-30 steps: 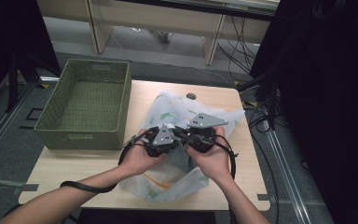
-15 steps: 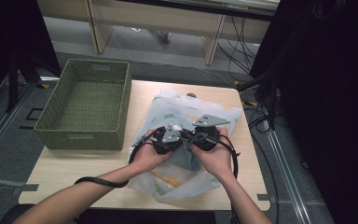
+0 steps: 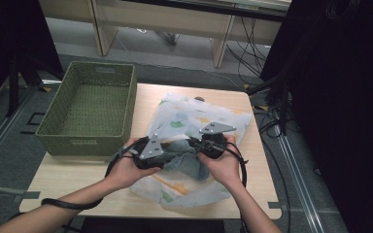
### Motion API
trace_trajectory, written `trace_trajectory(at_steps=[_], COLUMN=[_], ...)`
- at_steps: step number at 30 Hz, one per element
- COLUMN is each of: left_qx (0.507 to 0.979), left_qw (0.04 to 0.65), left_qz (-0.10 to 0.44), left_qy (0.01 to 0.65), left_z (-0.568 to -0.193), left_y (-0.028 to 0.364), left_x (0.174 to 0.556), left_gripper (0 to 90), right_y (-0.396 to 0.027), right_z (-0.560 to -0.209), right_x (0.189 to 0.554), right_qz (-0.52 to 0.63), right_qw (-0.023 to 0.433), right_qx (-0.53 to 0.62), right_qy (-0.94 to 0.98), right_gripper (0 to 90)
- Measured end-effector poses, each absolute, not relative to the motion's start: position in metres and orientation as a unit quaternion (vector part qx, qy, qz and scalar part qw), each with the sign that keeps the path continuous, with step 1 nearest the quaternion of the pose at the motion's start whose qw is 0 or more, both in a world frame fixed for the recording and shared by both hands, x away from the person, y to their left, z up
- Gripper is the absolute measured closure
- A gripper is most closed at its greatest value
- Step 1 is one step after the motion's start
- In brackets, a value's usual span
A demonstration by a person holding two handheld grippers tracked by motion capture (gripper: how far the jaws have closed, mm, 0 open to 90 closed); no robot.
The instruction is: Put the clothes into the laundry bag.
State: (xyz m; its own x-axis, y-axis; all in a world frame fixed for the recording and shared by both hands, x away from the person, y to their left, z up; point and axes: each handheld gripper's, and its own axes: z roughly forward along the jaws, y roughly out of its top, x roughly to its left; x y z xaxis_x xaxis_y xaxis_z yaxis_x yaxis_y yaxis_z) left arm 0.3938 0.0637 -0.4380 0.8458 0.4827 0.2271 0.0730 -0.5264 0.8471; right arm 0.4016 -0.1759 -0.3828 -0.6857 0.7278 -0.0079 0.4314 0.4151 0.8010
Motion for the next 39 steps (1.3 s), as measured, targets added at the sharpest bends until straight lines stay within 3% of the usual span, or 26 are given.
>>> trace_trajectory(at_steps=[11,15,18,26,32,39], left_qx=[0.878,0.889,0.879,0.863,0.851,0.85], left_qw=[0.393,0.373,0.39,0.421,0.45,0.461], left_qz=[0.22,0.211,0.184,0.185,0.156,0.169], left_qy=[0.16,0.163,0.201,0.208,0.222,0.193], left_z=[-0.467,-0.477,-0.481,-0.473,-0.479,-0.461], left_y=[0.068,0.059,0.053,0.026,0.015,0.031], left_x=[0.4,0.406,0.414,0.42,0.423,0.405], left_gripper=[66.0,76.7,83.8,84.8,84.0,70.8], right_y=[-0.173,-0.171,-0.171,-0.167,-0.168,-0.177], right_z=[-0.386,-0.387,-0.385,-0.378,-0.375,-0.38], right_x=[0.401,0.4,0.4,0.396,0.395,0.398], right_qz=[0.404,0.403,0.406,0.418,0.424,0.417], right_qw=[0.177,0.176,0.175,0.179,0.184,0.18], right_qx=[0.351,0.346,0.344,0.337,0.331,0.346], right_qy=[0.826,0.829,0.828,0.824,0.823,0.821], right_gripper=[90.0,90.0,90.0,90.0,90.0,90.0])
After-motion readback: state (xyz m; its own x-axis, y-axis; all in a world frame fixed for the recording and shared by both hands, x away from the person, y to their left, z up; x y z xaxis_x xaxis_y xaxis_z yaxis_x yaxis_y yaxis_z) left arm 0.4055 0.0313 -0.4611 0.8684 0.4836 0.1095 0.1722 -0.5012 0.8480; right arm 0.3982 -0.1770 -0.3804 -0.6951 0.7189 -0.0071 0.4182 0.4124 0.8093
